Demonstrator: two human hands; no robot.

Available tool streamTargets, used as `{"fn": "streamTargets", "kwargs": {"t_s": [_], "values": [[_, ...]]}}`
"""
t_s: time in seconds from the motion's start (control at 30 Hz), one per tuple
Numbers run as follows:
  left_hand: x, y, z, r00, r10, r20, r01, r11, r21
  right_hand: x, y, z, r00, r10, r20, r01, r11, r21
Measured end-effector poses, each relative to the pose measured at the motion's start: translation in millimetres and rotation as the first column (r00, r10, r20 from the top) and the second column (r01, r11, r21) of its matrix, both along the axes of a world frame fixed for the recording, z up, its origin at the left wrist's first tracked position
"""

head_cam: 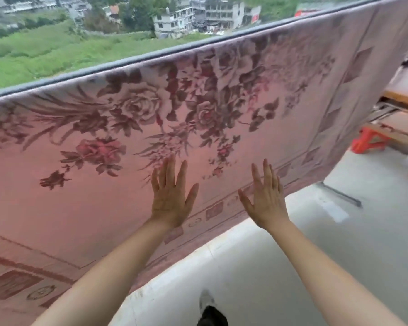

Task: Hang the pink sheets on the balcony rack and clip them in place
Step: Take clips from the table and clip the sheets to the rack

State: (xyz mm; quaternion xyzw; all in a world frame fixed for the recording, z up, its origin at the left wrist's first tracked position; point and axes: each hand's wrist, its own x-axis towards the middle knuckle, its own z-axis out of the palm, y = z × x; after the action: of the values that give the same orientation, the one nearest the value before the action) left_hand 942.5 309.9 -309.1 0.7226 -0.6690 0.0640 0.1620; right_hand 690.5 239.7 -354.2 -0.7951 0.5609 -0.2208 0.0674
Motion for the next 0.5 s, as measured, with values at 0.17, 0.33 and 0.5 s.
{"fn": "streamTargets", "kwargs": {"t_s": [0.17,0.33,0.5], "values": [[-116.0,-107.5,-17.2,0.970,-0.243,-0.021,0.242,0.970,-0.027,-114.9,-49.5,-21.6,0.985,-0.172,-0.007,0.172,0.985,0.026],[-236.5,-240.4,-21.9,0.891,-0.450,-0.055,0.449,0.893,-0.029,-232.0,-140.3,-14.2,0.920,-0.384,-0.078,0.387,0.922,0.024],[-341.9,-362.3,19.1,0.797,-0.603,-0.031,0.601,0.798,-0.051,-328.8,-213.8,31.0,0.819,-0.563,-0.114,0.560,0.826,-0.054]]}}
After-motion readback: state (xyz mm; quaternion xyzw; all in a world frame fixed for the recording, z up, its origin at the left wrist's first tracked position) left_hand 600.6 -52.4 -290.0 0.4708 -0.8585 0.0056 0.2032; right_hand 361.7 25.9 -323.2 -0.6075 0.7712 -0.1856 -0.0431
